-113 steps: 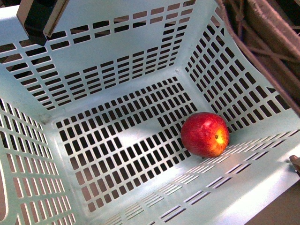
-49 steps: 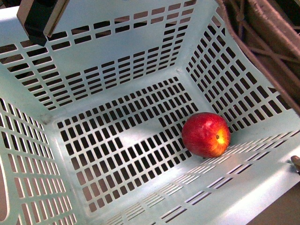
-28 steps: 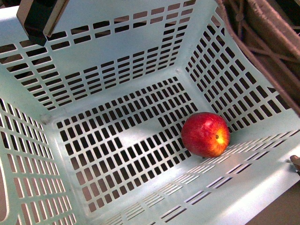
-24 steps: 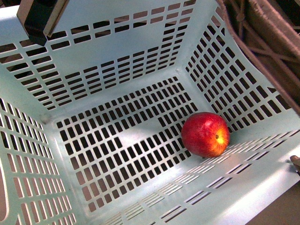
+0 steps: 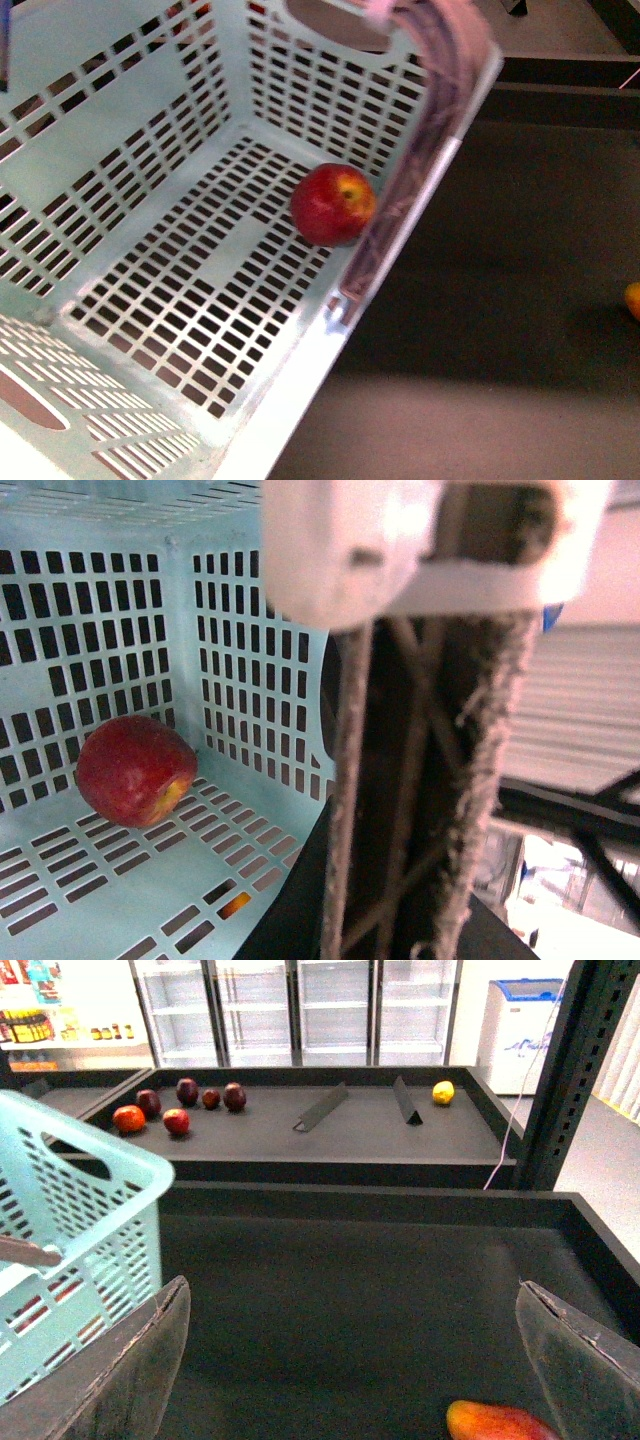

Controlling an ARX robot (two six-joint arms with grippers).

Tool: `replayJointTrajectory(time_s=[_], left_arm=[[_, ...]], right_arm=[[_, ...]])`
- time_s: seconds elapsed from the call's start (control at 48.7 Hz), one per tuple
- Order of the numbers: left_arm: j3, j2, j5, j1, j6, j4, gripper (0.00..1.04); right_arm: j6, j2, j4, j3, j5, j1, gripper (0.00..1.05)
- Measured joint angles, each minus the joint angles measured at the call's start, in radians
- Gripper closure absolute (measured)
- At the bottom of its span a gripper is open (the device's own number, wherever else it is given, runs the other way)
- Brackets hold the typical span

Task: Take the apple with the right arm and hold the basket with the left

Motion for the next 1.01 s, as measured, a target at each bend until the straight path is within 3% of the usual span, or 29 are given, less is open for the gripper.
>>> replayJointTrajectory(time_s=[0.205, 0.287, 0.965, 1.006], left_arm=[[-0.075, 0.068, -0.066, 0.169, -0.092, 0.092, 0.98], [-0.079, 0.109, -0.067, 0.198, -0.106, 0.108, 0.98], [-0.151, 0.218, -0.029, 0.269, -0.203, 0.124, 0.98], [-0.153, 0.214, -0.021, 0.270, -0.203, 0.120, 0.95]], right_arm=[[0.000, 0.000, 0.000, 0.000, 0.000, 0.000, 0.09], [0.000, 0.000, 0.000, 0.000, 0.000, 0.000, 0.09], [0.000, 0.000, 0.000, 0.000, 0.000, 0.000, 0.09], [0.000, 0.000, 0.000, 0.000, 0.000, 0.000, 0.09]])
